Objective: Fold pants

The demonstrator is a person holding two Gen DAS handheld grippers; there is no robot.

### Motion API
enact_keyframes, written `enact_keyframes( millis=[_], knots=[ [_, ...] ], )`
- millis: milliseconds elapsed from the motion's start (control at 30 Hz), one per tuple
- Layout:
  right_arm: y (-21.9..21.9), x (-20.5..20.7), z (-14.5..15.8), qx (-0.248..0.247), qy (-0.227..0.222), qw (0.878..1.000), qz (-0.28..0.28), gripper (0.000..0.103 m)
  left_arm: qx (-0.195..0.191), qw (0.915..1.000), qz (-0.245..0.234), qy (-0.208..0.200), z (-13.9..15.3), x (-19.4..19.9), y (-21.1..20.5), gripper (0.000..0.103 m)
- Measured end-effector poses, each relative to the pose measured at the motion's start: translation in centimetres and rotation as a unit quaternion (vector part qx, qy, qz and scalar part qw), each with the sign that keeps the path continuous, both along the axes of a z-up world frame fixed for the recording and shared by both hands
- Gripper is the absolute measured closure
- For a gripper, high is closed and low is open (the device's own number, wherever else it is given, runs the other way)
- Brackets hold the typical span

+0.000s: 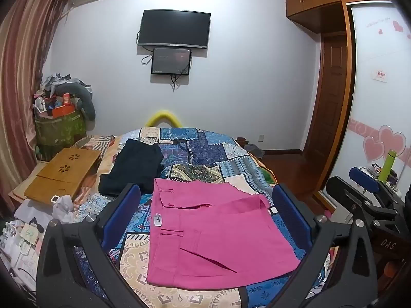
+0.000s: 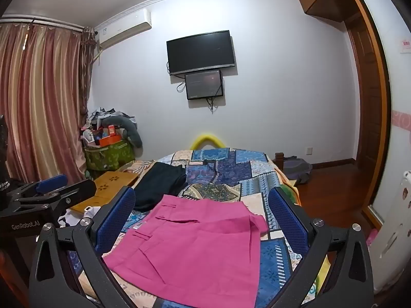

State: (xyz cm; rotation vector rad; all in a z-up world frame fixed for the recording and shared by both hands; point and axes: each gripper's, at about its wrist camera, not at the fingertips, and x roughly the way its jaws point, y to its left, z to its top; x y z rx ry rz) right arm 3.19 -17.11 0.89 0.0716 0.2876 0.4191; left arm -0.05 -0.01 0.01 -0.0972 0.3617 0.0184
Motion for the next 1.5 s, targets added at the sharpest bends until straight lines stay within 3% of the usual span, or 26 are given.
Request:
enact_keyframes(
  millis=[1500],
  knots=[
    [0.24, -0.12, -0.21, -0.001, 0.003, 1.000, 0.001, 0.000, 0.005, 0.9999, 0.008, -0.008, 0.48, -0.22, -0.04, 0.000]
  ],
)
